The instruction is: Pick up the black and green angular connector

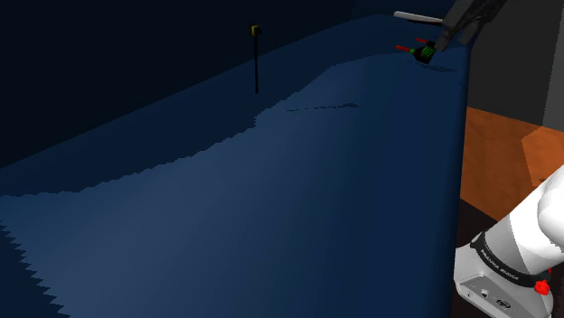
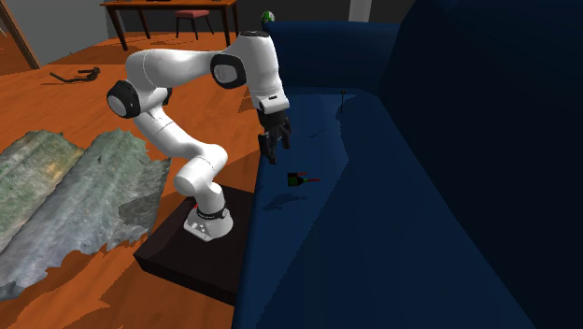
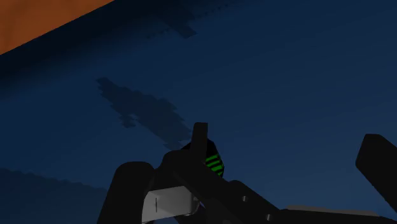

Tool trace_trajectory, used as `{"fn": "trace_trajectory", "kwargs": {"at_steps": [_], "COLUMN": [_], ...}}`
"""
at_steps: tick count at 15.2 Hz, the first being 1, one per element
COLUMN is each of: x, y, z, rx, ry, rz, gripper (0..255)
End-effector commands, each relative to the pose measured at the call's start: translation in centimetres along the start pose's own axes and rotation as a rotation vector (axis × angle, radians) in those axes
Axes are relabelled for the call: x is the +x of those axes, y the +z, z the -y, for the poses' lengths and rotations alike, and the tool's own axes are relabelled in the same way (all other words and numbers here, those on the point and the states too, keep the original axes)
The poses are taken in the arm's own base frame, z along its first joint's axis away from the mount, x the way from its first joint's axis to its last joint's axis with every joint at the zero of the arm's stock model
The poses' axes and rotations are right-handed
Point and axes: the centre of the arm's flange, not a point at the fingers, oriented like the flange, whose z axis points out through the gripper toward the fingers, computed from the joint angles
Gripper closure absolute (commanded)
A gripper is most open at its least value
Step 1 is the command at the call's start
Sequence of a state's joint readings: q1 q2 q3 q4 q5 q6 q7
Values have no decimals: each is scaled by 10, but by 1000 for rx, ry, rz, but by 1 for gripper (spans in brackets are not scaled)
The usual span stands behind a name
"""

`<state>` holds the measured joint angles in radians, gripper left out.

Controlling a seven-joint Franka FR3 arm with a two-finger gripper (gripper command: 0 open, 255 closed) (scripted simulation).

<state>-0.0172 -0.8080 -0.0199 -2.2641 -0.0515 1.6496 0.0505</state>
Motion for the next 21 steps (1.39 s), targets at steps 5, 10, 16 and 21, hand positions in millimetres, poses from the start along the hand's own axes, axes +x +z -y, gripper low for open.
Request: {"fn": "trace_trajectory", "kwargs": {"at_steps": [5, 10, 16, 21], "x": [67, 111, 106, 106], "y": [7, 28, 57, 57], "z": [-27, -44, -43, -44], "rx": [1, 2, 2, 2], "ry": [-38, -65, -65, -65], "rz": [144, 244, 244, 244], "gripper": [0, 0, 0, 255]}}
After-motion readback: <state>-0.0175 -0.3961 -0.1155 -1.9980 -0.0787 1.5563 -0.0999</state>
